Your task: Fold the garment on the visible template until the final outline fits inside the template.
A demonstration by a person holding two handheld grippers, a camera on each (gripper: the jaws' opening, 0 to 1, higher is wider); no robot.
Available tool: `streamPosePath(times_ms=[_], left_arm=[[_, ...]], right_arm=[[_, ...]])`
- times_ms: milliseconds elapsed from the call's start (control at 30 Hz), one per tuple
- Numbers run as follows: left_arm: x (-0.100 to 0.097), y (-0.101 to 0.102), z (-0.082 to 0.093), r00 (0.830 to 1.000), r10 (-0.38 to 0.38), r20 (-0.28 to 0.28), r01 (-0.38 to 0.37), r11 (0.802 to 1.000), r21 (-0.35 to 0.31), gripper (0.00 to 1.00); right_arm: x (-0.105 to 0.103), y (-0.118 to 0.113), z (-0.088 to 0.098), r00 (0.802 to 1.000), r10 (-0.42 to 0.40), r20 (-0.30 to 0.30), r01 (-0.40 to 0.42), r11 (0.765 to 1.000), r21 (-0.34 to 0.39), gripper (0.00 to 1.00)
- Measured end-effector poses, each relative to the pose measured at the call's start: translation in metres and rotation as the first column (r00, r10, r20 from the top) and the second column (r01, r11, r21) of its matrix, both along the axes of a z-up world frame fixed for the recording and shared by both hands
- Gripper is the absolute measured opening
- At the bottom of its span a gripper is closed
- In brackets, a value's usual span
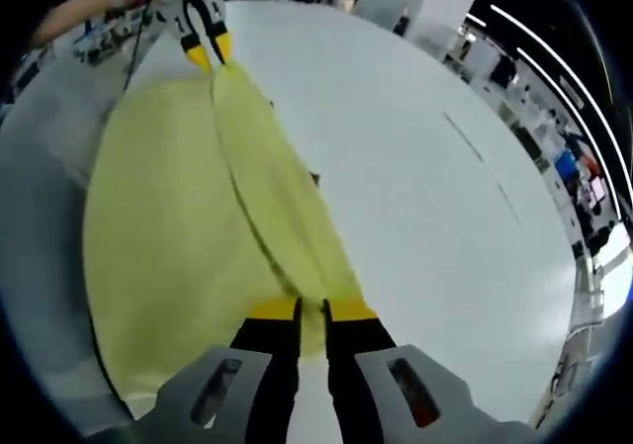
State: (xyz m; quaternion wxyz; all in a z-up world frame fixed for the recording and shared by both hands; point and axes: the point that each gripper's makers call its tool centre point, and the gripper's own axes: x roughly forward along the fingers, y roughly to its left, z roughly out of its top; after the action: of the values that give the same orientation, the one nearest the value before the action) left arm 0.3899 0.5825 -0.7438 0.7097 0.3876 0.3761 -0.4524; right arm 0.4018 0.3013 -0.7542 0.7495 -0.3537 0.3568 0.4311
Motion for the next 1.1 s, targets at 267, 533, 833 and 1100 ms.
streamPosePath(times_ms=[267, 533, 833, 1100], left_arm=[[0.004, 0.005, -0.005, 1.000, 0.014, 0.010, -0.014, 1.000, 0.010, 0.06], [0.004, 0.007, -0.012, 0.999, 0.050, -0.004, -0.050, 0.999, 0.004, 0.00], [0.009, 0.008, -0.007, 0.993, 0.119, -0.020, -0.121, 0.990, -0.073, 0.00], [0.015, 0.009, -0.006, 0.983, 0.181, -0.039, -0.185, 0.974, -0.128, 0.00]], right_arm=[[0.000, -0.002, -0.001, 1.000, -0.009, -0.003, 0.009, 1.000, 0.002, 0.07], [0.001, -0.004, 0.000, 0.999, -0.037, -0.002, 0.038, 0.999, 0.015, 0.05], [0.005, -0.005, 0.002, 0.998, -0.066, 0.000, 0.066, 0.997, 0.035, 0.02], [0.007, -0.005, 0.003, 0.996, -0.088, -0.001, 0.088, 0.995, 0.045, 0.02]])
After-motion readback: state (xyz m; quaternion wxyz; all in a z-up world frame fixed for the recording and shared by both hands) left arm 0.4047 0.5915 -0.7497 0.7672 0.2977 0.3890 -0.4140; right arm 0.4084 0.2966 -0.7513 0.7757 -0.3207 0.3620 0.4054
